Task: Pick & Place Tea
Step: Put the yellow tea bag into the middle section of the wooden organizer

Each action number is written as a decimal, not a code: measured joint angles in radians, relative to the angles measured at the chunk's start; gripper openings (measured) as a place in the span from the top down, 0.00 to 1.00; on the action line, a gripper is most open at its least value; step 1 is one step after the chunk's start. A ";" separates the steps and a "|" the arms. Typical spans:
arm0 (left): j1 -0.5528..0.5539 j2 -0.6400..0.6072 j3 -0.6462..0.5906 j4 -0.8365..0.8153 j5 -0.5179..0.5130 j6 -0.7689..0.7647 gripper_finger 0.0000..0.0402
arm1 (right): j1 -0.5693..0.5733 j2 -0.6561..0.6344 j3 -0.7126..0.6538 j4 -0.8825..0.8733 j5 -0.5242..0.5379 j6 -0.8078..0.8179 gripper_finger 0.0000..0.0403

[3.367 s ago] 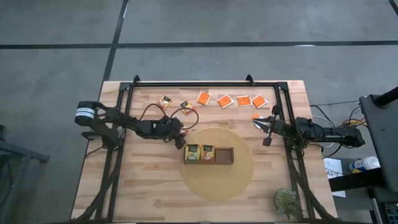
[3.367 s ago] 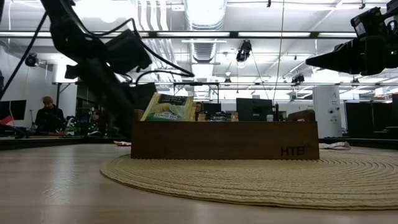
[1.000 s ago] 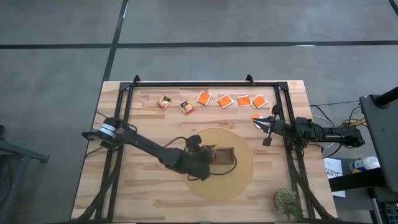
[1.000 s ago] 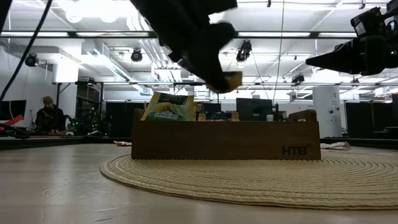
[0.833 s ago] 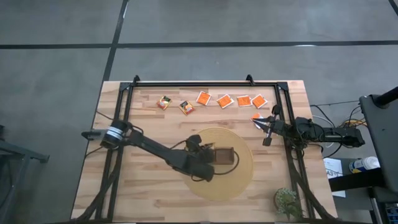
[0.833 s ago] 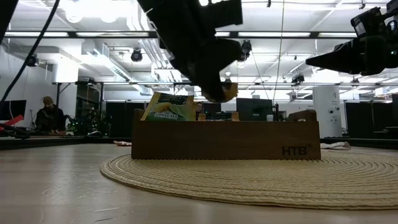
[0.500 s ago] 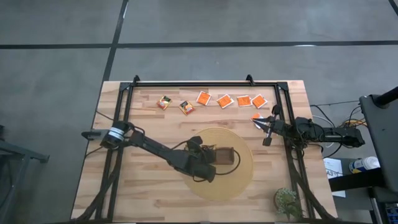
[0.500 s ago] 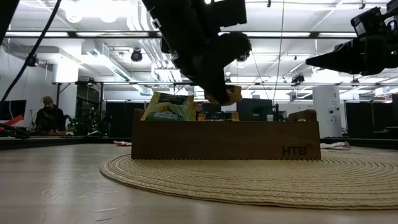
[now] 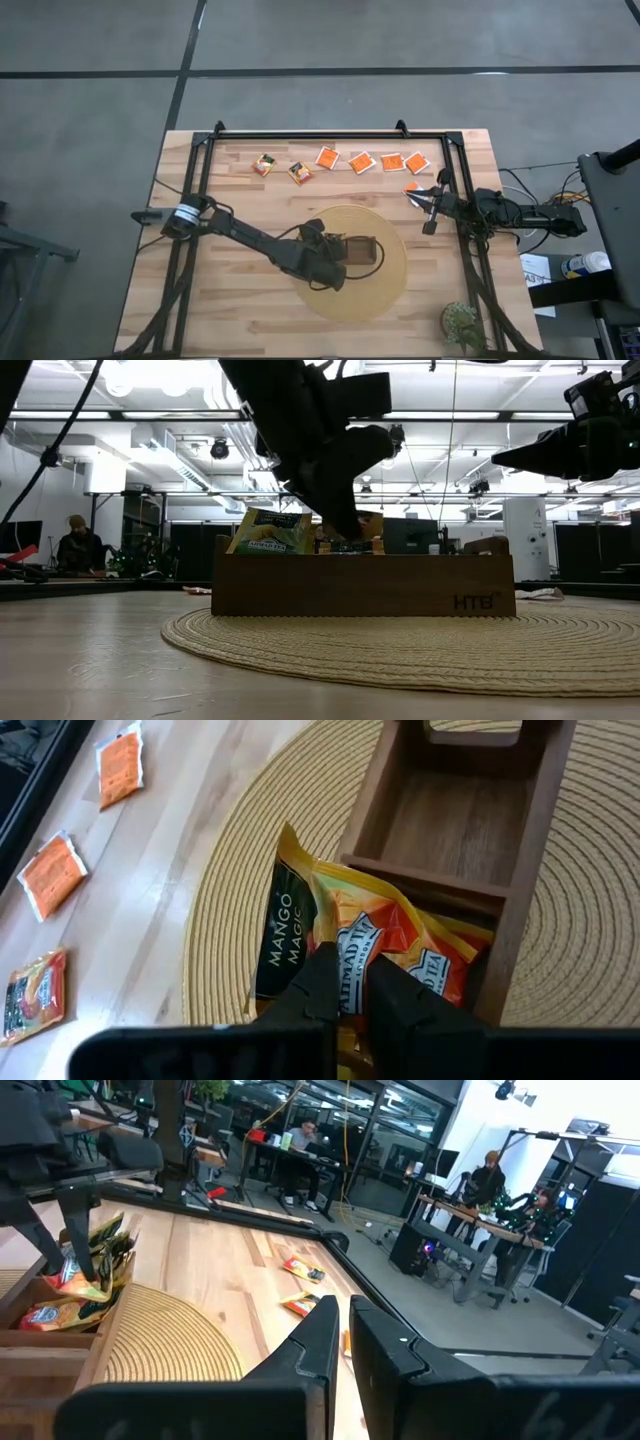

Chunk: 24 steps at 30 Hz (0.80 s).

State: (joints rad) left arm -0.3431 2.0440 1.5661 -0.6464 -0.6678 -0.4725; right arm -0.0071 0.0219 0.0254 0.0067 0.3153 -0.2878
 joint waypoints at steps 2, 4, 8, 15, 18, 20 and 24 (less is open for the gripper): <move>0.000 0.000 0.000 0.000 0.002 0.006 0.92 | 0.000 0.000 0.000 0.000 0.000 0.000 0.93; 0.000 0.000 0.000 0.000 0.010 0.015 0.89 | 0.000 0.000 0.000 0.000 0.000 0.000 0.93; 0.000 0.000 0.000 0.000 0.024 0.022 0.81 | 0.000 0.001 0.000 0.000 0.000 0.000 0.93; 0.000 0.000 0.000 0.003 0.024 0.027 0.68 | 0.000 0.000 0.000 0.000 0.000 0.000 0.93; 0.000 0.000 0.000 0.003 0.024 0.026 0.63 | 0.000 0.000 0.000 0.000 0.000 0.000 0.93; 0.000 0.000 0.000 0.003 0.024 0.025 0.61 | 0.000 0.000 0.000 0.000 0.000 0.000 0.93; 0.000 0.000 0.009 0.002 0.024 0.021 0.57 | 0.000 0.000 0.000 0.000 0.000 0.000 0.93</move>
State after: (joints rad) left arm -0.3431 2.0438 1.5756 -0.6445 -0.6437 -0.4519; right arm -0.0074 0.0223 0.0254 0.0067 0.3155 -0.2878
